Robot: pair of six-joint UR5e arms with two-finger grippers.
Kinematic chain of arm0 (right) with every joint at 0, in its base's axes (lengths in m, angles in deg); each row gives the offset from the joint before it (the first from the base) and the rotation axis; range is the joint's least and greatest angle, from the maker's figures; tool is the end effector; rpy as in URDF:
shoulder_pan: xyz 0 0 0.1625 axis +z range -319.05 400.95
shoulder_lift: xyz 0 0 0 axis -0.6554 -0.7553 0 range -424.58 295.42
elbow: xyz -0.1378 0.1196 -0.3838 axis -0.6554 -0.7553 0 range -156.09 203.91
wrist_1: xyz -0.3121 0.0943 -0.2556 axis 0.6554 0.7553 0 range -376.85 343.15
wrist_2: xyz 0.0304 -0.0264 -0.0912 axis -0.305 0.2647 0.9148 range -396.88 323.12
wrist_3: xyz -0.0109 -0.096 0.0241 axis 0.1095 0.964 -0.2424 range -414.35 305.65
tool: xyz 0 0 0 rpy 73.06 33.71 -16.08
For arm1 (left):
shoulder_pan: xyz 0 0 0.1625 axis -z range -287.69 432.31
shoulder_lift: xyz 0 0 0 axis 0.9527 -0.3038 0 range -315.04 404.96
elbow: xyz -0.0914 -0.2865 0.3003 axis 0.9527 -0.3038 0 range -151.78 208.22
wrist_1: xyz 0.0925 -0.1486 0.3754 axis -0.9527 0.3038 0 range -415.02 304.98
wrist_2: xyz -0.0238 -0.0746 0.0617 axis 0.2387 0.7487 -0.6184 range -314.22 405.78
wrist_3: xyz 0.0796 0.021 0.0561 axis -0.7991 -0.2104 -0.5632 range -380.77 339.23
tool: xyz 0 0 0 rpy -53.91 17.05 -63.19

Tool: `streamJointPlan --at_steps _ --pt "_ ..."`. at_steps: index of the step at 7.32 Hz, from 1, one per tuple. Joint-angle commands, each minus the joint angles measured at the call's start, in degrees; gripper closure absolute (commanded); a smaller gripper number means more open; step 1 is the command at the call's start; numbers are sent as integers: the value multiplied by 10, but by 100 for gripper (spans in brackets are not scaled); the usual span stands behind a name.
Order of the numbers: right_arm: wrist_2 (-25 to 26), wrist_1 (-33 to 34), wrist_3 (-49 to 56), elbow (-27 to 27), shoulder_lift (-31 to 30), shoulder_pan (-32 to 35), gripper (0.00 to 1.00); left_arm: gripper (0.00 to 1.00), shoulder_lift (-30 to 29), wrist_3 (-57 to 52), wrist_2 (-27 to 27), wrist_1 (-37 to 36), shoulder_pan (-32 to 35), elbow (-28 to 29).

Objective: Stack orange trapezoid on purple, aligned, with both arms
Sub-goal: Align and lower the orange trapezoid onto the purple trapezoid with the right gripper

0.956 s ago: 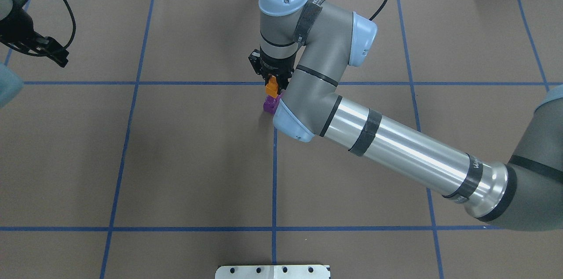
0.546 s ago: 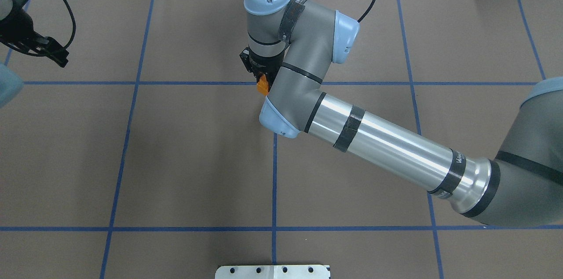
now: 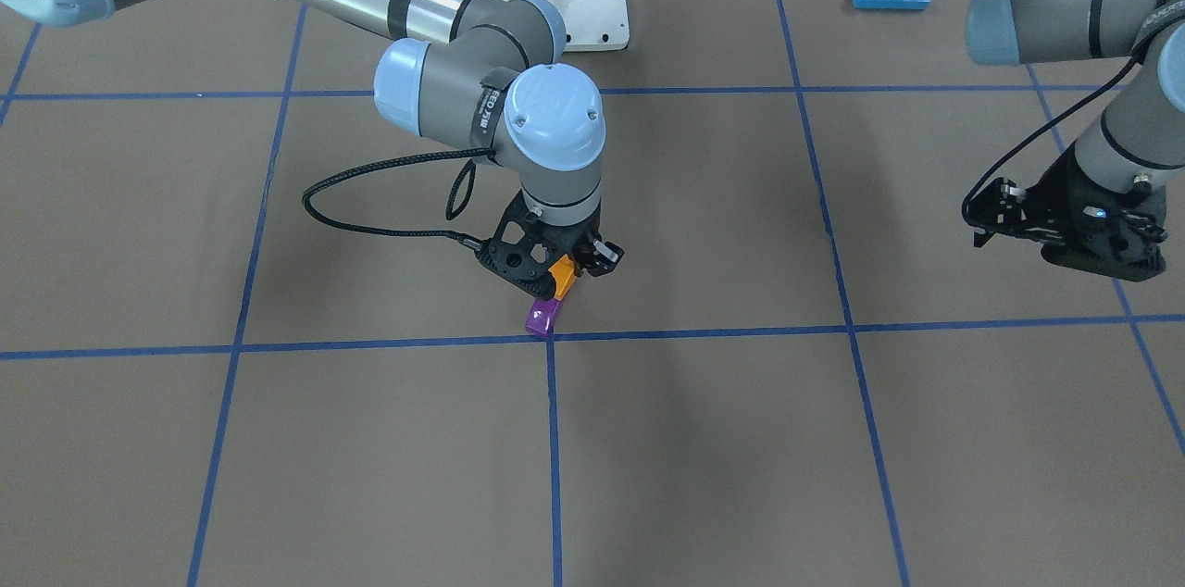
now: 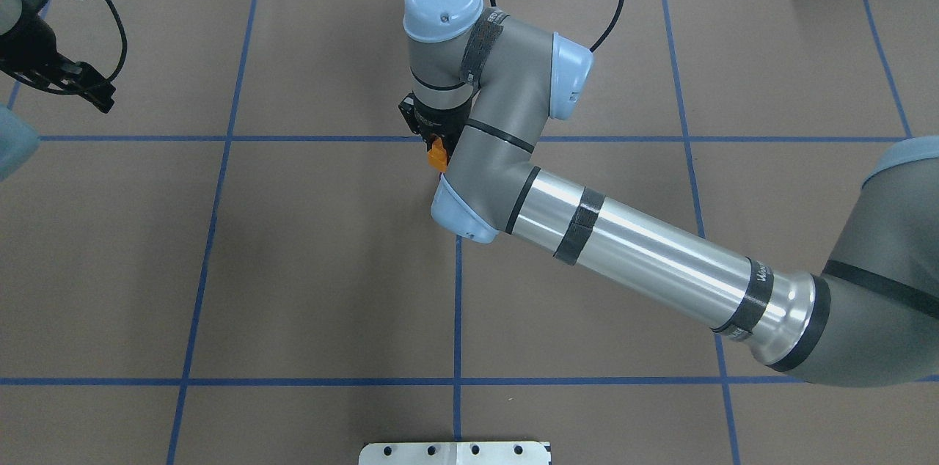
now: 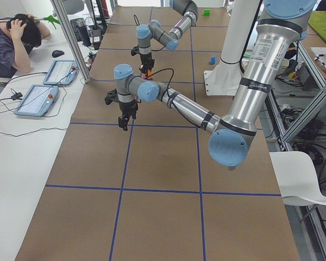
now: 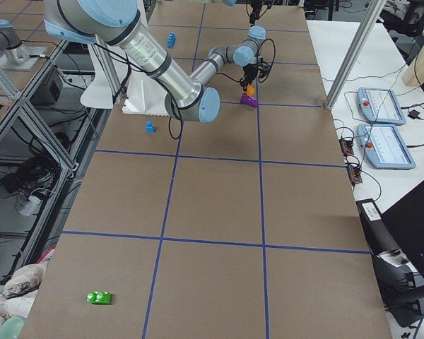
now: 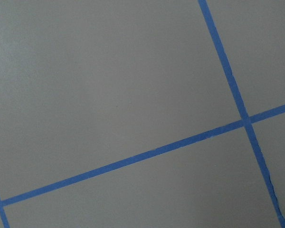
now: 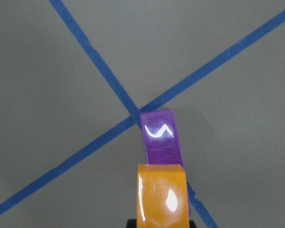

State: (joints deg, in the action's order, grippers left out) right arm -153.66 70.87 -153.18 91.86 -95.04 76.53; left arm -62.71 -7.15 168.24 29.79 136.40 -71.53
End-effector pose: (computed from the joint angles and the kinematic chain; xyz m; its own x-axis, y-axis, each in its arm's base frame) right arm -0.6082 -0.5439 0.1438 0.5738 0.5793 0.5790 -0.3778 0.8144 -0.4404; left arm 0.1909 -0.5756 0.4269 0.7466 0.3398 -0.5720 -0.2353 0.9390 0.2507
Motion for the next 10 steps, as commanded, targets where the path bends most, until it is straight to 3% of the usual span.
streamJointPlan --at_steps 1,10 --pt "0 0 0 4 -6 2 100 0 -1 0 0 0 -1 0" --pt "1 0 0 15 -21 -10 100 0 0 0 1 0 -1 0"
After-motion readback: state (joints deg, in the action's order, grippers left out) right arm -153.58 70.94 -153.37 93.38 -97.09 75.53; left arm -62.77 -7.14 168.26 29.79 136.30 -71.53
